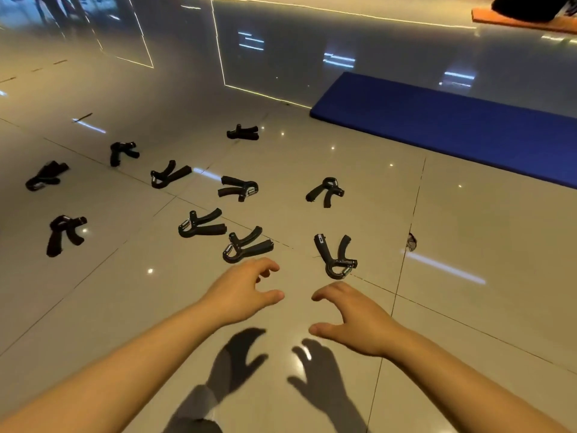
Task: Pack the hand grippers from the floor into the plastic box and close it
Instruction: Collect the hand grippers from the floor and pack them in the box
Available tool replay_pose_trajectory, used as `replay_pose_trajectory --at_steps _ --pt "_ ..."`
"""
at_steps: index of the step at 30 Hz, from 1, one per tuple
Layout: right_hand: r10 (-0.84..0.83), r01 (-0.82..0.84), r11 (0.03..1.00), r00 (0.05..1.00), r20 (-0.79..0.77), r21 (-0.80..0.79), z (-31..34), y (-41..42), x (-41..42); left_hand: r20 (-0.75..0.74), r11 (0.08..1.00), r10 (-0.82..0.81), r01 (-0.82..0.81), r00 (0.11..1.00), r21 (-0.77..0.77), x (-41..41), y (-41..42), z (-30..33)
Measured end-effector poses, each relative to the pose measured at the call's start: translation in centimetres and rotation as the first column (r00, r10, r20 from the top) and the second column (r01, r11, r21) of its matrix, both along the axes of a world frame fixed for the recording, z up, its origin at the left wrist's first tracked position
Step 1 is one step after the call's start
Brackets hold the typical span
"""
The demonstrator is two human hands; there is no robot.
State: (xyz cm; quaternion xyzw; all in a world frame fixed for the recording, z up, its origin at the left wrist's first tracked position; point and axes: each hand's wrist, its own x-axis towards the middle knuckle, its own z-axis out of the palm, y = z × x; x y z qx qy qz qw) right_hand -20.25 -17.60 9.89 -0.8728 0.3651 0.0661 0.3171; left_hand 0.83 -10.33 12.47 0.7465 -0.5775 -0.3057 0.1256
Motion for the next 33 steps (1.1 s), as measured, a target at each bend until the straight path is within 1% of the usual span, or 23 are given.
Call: replay_pose_trajectory --at_steps 1,3,5,6,9,10,11,13,14,16,18,20,22,24,26,27,29,32,33 --pt "-0.007 0.008 1.000 0.999 -0.042 0.025 -1.8 -1.0 -0.1 -0.023 0.999 0.033 -0.033 0.999 0.017 0.0 -0.8 -2.1" --pt "-0.026 0.034 0.998 0.992 -0.125 0.060 -5.3 -2.8 -0.1 -0.005 0.998 0.001 0.000 1.000 0.058 0.0 -1.6 -6.6" --pt "-0.073 0.086 0.994 0.980 -0.186 0.065 -8.8 -4.6 0.2 0.072 0.991 -0.078 0.069 0.994 0.117 0.5 -1.6 -10.8" --pt "-0.097 0.111 0.992 0.973 -0.211 0.052 -10.4 -5.5 0.5 0.130 0.981 -0.106 0.082 0.986 0.178 1.1 -1.5 -12.7" --pt "-0.199 0.204 0.979 0.945 -0.260 -0.009 -15.1 -8.0 1.6 0.288 0.921 -0.154 0.032 0.945 0.388 3.6 -1.5 -18.2" --pt "-0.234 0.233 0.972 0.931 -0.280 -0.038 -16.4 -8.9 2.0 0.311 0.901 -0.143 -0.007 0.940 0.435 4.4 -1.7 -19.9" --pt "-0.257 0.247 0.966 0.915 -0.310 -0.073 -17.6 -9.9 2.5 0.307 0.881 -0.095 -0.064 0.947 0.469 5.1 -2.0 -21.3" --pt "-0.260 0.218 0.964 0.891 -0.372 -0.151 -19.6 -11.8 3.4 0.257 0.829 0.059 -0.191 0.965 0.526 5.8 -2.7 -23.8" --pt "-0.255 0.197 0.963 0.884 -0.392 -0.184 -20.5 -12.7 3.8 0.234 0.807 0.114 -0.227 0.966 0.545 5.8 -2.9 -24.7" --pt "-0.275 0.198 0.955 0.871 -0.407 -0.222 -21.8 -14.5 4.4 0.213 0.795 0.160 -0.254 0.964 0.551 5.8 -3.0 -25.7" --pt "-0.339 0.263 0.936 0.856 -0.390 -0.236 -22.7 -15.9 4.8 0.188 0.811 0.194 -0.265 0.963 0.521 5.8 -2.5 -26.1" --pt "-0.376 0.269 0.911 0.853 -0.361 -0.313 -23.3 -17.1 4.7 0.159 0.834 0.220 -0.270 0.962 0.481 5.9 -2.1 -26.4" --pt "-0.381 0.249 0.890 0.867 -0.322 -0.382 -23.5 -17.6 4.6 0.170 0.837 0.221 -0.276 0.960 0.473 6.0 -2.2 -26.6" --pt "-0.410 0.303 0.879 0.874 -0.259 -0.369 -23.2 -17.7 4.6 0.192 0.819 0.215 -0.284 0.958 0.499 5.9 -2.3 -26.6" --pt "-0.415 0.349 0.878 0.896 -0.157 -0.328 -22.9 -16.8 4.4 0.202 0.813 0.205 -0.282 0.958 0.510 5.8 -2.4 -26.6" --pt "-0.386 0.339 0.892 0.915 -0.115 -0.299 -22.6 -15.9 4.0 0.201 0.815 0.206 -0.282 0.958 0.506 5.7 -2.5 -26.6" --pt "-0.281 0.254 0.934 0.957 -0.078 -0.250 -22.2 -13.0 2.9 0.213 0.824 0.222 -0.300 0.952 0.481 5.7 -2.4 -26.6" --pt "-0.140 0.105 0.967 0.980 -0.141 -0.232 -22.8 -9.1 0.7 0.252 0.849 0.195 -0.292 0.948 0.441 5.6 -2.5 -26.3" --pt "-0.117 0.075 0.967 0.980 -0.160 -0.244 -23.1 -8.5 0.2 0.253 0.877 0.206 -0.293 0.945 0.382 5.7 -2.9 -26.2"
